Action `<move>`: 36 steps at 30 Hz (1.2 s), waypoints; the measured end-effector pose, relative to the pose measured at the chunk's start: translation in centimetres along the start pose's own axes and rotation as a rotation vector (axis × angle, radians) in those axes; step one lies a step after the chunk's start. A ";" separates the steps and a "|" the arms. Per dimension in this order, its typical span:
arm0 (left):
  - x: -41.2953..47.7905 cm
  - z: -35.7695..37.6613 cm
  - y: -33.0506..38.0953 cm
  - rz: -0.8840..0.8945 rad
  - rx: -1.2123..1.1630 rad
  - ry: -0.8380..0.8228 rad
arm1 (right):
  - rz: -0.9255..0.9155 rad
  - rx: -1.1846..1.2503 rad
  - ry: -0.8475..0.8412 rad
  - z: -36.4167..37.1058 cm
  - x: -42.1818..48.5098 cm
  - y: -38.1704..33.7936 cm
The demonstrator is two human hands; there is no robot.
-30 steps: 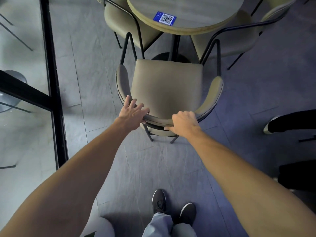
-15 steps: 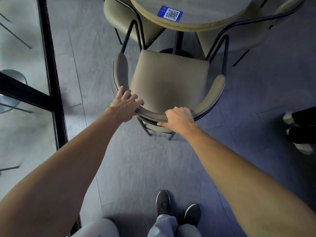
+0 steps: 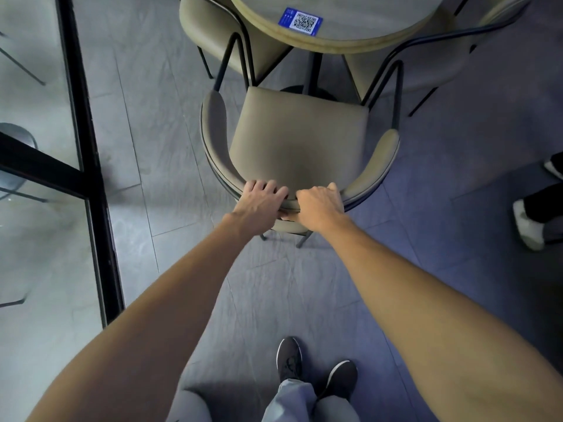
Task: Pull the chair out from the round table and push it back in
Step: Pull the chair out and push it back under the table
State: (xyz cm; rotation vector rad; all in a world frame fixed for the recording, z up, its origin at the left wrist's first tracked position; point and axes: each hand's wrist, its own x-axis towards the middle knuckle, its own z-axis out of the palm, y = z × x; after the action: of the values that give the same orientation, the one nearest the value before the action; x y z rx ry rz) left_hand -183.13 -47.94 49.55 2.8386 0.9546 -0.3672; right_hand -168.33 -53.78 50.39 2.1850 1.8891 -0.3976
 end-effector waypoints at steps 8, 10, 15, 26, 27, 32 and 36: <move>0.0 0.2 0.4 -0.092 -0.007 0.011 | 0.068 0.022 0.068 0.6 -1.0 -0.8; -0.4 0.0 1.1 -0.137 0.011 0.003 | 0.047 0.059 0.078 0.5 -1.9 -0.7; -1.6 -1.9 3.5 -0.173 -0.020 -0.034 | 0.002 0.104 -0.021 -2.0 -3.8 0.6; 0.7 -19.3 8.4 -0.195 -0.167 0.143 | 0.089 0.137 0.102 -17.2 -6.9 5.9; 1.5 -20.9 8.9 -0.189 -0.169 0.176 | 0.102 0.134 0.127 -18.8 -7.1 7.1; 6.0 -26.8 12.1 -0.164 -0.135 0.237 | 0.134 0.116 0.208 -24.4 -7.5 13.5; 10.5 -29.1 15.2 -0.171 -0.113 0.235 | 0.124 0.093 0.229 -26.5 -7.6 19.1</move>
State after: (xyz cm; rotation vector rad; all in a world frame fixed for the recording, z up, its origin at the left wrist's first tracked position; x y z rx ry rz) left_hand -160.25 -48.30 75.40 2.7475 1.2246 0.0075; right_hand -148.95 -54.55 77.73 2.4881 1.8644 -0.2253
